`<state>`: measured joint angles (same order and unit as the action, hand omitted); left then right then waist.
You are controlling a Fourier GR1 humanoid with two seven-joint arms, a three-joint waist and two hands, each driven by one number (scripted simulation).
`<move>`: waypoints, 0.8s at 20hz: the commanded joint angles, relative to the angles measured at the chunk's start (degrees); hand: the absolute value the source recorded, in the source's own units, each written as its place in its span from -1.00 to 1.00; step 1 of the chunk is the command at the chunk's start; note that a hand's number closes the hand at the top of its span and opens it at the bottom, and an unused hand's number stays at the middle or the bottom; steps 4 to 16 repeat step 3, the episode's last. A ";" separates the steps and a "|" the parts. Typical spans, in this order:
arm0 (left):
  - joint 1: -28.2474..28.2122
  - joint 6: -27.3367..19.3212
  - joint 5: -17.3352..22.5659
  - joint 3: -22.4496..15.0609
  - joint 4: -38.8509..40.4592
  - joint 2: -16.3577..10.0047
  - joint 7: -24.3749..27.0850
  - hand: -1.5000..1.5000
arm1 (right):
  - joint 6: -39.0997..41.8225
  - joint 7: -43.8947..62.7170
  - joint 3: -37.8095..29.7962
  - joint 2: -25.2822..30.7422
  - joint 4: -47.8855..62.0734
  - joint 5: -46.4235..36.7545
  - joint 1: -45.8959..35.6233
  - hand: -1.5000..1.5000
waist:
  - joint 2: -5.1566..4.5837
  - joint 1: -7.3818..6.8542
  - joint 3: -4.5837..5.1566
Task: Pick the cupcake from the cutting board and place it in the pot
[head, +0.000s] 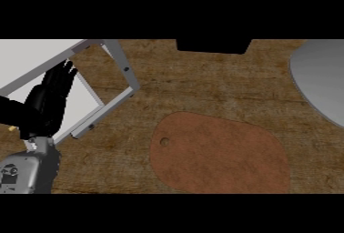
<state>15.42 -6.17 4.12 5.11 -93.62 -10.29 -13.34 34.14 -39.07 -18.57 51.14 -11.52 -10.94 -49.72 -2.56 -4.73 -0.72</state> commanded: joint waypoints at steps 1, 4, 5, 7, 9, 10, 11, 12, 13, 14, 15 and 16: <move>0.16 0.42 0.39 -0.21 -0.02 0.12 -0.27 0.00 | 8.47 -6.56 0.21 0.80 -0.18 0.18 1.66 -1.00 | -0.40 -0.25 -0.25; 0.16 0.17 0.01 -0.57 0.23 0.33 -0.61 0.00 | 8.05 -6.62 0.01 0.25 -0.41 0.69 2.35 -1.00 | -0.45 -0.10 -0.29; 0.16 0.17 0.01 -0.57 0.23 0.33 -0.61 0.00 | 8.05 -6.62 0.01 0.25 -0.41 0.69 2.35 -1.00 | -0.45 -0.10 -0.29; 0.16 0.17 0.01 -0.57 0.23 0.33 -0.61 0.00 | 8.05 -6.62 0.01 0.25 -0.41 0.69 2.35 -1.00 | -0.45 -0.10 -0.29; 0.16 0.17 0.01 -0.57 0.23 0.33 -0.61 0.00 | 8.05 -6.62 0.01 0.25 -0.41 0.69 2.35 -1.00 | -0.45 -0.10 -0.29; 0.16 0.17 0.01 -0.57 0.23 0.33 -0.61 0.00 | 8.05 -6.62 0.01 0.25 -0.41 0.69 2.35 -1.00 | -0.45 -0.10 -0.29; 0.16 0.17 0.01 -0.57 0.23 0.33 -0.61 0.00 | 8.05 -6.62 0.01 0.25 -0.41 0.69 2.35 -1.00 | -0.45 -0.10 -0.29; 0.16 0.17 0.01 -0.57 0.23 0.33 -0.61 0.00 | 8.05 -6.62 0.01 0.25 -0.41 0.69 2.35 -1.00 | -0.45 -0.10 -0.29; 0.16 0.17 0.01 -0.57 0.23 0.33 -0.61 0.00 | 8.05 -6.62 0.01 0.25 -0.41 0.69 2.35 -1.00 | -0.45 -0.10 -0.29; 0.16 0.17 0.01 -0.57 0.23 0.33 -0.61 0.00 | 8.05 -6.62 0.01 0.25 -0.41 0.69 2.35 -1.00 | -0.45 -0.10 -0.29; 0.16 0.17 0.01 -0.57 0.23 0.33 -0.61 0.00 | 8.05 -6.62 0.01 0.25 -0.41 0.69 2.35 -1.00 | -0.45 -0.10 -0.29; 0.16 0.17 0.01 -0.57 0.23 0.33 -0.61 0.00 | 8.05 -6.62 0.01 0.25 -0.41 0.69 2.35 -1.00 | -0.45 -0.10 -0.29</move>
